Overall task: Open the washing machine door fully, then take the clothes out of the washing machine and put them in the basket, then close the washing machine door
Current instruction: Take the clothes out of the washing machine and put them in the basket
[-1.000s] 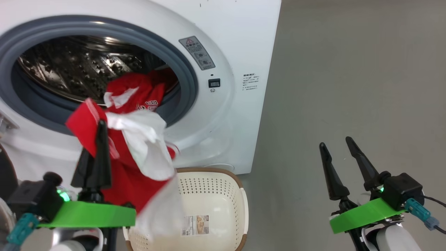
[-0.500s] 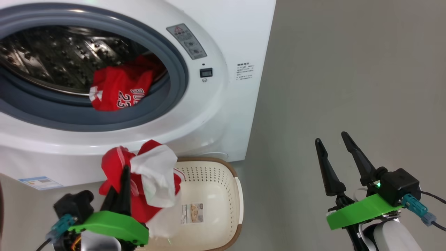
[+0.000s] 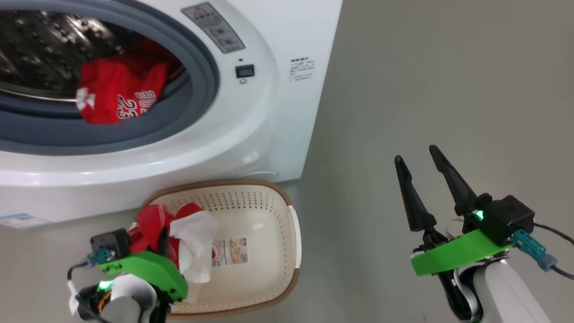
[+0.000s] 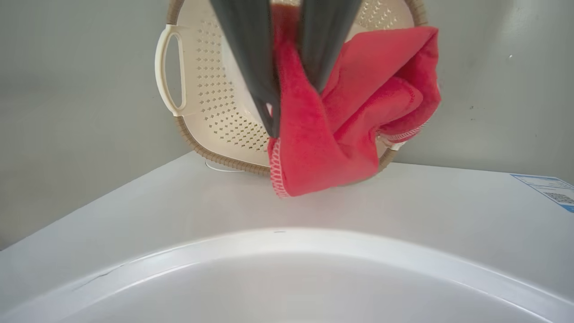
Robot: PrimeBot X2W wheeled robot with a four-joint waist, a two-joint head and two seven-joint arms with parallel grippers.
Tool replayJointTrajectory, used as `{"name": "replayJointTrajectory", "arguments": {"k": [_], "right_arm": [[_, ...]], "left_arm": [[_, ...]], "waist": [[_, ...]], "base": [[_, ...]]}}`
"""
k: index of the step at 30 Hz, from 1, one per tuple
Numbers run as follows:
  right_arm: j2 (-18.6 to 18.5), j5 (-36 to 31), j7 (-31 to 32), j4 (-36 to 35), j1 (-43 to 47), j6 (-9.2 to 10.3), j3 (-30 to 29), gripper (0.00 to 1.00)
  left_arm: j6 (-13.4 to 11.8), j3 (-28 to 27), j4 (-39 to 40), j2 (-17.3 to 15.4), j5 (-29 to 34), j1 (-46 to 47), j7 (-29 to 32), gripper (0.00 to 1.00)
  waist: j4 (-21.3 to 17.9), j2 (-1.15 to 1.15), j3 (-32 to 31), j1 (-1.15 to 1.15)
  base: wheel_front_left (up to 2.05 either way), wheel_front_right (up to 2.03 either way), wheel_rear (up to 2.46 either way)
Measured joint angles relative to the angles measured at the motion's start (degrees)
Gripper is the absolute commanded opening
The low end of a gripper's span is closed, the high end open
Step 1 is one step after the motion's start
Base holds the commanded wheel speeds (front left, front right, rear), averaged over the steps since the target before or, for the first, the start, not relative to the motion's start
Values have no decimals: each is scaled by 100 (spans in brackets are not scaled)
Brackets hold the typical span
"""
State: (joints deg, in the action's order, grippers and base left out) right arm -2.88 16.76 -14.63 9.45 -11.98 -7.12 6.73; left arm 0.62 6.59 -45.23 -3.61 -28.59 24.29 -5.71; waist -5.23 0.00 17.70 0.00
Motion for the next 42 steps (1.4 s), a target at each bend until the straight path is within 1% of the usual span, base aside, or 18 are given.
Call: {"name": "replayJointTrajectory", "arguments": {"k": [5, 8, 15, 16, 17, 18, 19, 20, 26, 29, 38, 42], "right_arm": [[-2, 85, -1, 1, -147, 1, 93, 100], [-2, 93, -1, 8, -182, 0, 129, 100], [-3, 140, -1, 11, -305, 1, 170, 100], [-3, 141, -1, 13, -319, 0, 180, 100], [-2, 142, -1, 15, -346, 0, 191, 100], [-2, 146, 0, 13, -369, 0, 198, 100], [-2, 147, -1, 14, -373, 0, 199, 100], [-2, 147, -1, 19, -373, 0, 198, 100], [-2, 144, -1, 43, -367, 1, 148, 100], [-3, 136, -1, 64, -360, 0, 131, 100], [-3, 124, -1, 80, -348, 1, 80, 100], [-3, 43, -1, 138, -210, 0, -23, 100]], "left_arm": [[199, 59, -1003, 4, -36, 606, 18, 0], [296, 118, -1547, 13, -40, 922, 156, 0], [352, 233, -2428, 48, -38, 1387, 216, 0], [352, 242, -2508, 48, -37, 1429, 216, 5], [353, 256, -2571, 46, -37, 1461, 216, 17], [354, 259, -2610, 47, -38, 1476, 214, 31], [355, 259, -2641, 48, -40, 1482, 198, 49], [375, 264, -2668, 49, -40, 1484, 156, 100], [403, 289, -2769, 65, -42, 1494, -146, 100], [407, 265, -2786, 89, -141, 1501, -339, 100], [548, 316, -2765, 124, -168, 1497, -757, 100], [599, 344, -2628, 138, -179, 1397, -811, 100]], "waist": [[-114, 0, 267, 0], [-202, 0, 396, 0], [-408, 0, 597, 0], [-433, 0, 618, 0], [-457, 0, 634, 0], [-481, 0, 648, 0], [-500, 0, 658, 0], [-513, 0, 664, 0], [-470, 0, 569, 0], [-414, 0, 472, 0], [-260, 0, 84, 0], [-189, 0, -145, 0]], "base": [[0, 0, 0], [0, 0, 0], [0, 0, 0], [0, 0, 0], [0, 0, 0], [0, 0, 0], [0, 0, 0], [0, 0, 0], [0, 0, 0], [0, 0, 0], [0, 0, 0], [0, 0, 0]]}}
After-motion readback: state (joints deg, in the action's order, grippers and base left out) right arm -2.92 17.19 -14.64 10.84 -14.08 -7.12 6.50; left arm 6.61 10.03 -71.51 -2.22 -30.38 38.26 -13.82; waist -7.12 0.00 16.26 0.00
